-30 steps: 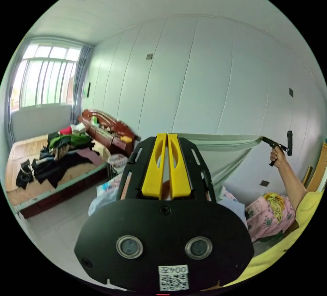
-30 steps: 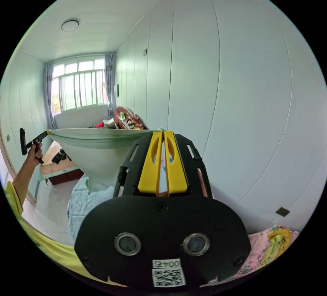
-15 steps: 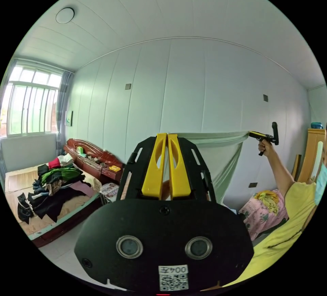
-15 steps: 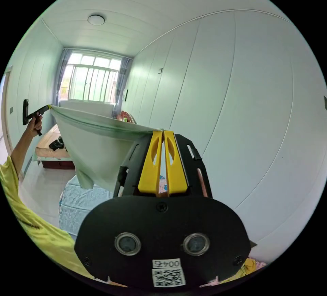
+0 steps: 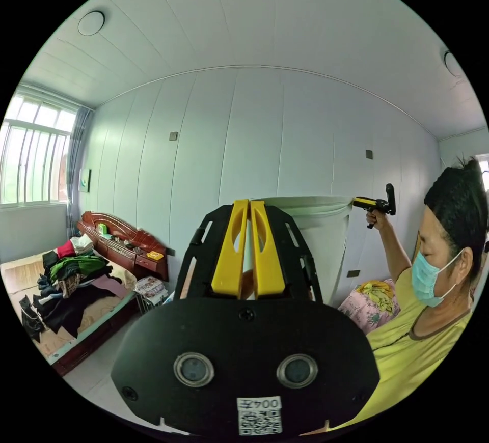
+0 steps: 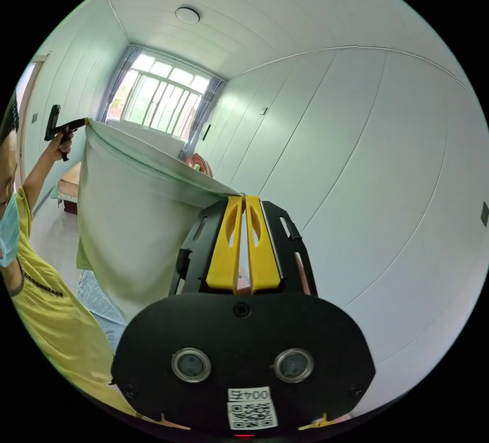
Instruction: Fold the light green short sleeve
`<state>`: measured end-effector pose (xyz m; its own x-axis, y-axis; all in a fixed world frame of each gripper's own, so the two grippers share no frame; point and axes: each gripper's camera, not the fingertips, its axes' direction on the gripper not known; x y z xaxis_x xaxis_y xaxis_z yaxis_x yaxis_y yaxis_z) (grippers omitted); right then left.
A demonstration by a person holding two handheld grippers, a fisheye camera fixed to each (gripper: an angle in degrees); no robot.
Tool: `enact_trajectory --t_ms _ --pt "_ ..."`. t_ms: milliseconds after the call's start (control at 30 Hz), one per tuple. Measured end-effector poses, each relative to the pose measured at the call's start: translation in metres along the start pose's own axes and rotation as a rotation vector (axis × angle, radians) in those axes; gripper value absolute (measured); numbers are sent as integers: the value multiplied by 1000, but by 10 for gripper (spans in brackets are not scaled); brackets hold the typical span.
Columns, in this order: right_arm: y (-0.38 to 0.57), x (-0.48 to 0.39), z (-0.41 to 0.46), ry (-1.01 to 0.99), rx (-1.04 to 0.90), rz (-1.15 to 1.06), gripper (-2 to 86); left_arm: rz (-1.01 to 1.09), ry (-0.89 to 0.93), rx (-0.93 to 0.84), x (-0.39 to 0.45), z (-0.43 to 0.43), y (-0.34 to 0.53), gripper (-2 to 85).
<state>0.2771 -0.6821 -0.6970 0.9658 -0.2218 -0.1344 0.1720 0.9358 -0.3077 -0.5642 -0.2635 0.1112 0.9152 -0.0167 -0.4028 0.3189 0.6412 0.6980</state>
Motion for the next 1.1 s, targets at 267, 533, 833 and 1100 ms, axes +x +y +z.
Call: enact_trajectory --t_ms 267,533,833,1100 --pt "13 9 131 -134 -238 123 -6 -194 31 -209 -110 148 43 7" --pt "38 26 283 -138 -399 208 -5 -321 -27 -376 -228 318 90 6" --pt "-14 74 321 51 -226 220 -6 -189 -144 -246 -253 388 26 7" --pt "37 98 323 -28 -228 160 -5 -95 -119 -215 -231 366 92 8"
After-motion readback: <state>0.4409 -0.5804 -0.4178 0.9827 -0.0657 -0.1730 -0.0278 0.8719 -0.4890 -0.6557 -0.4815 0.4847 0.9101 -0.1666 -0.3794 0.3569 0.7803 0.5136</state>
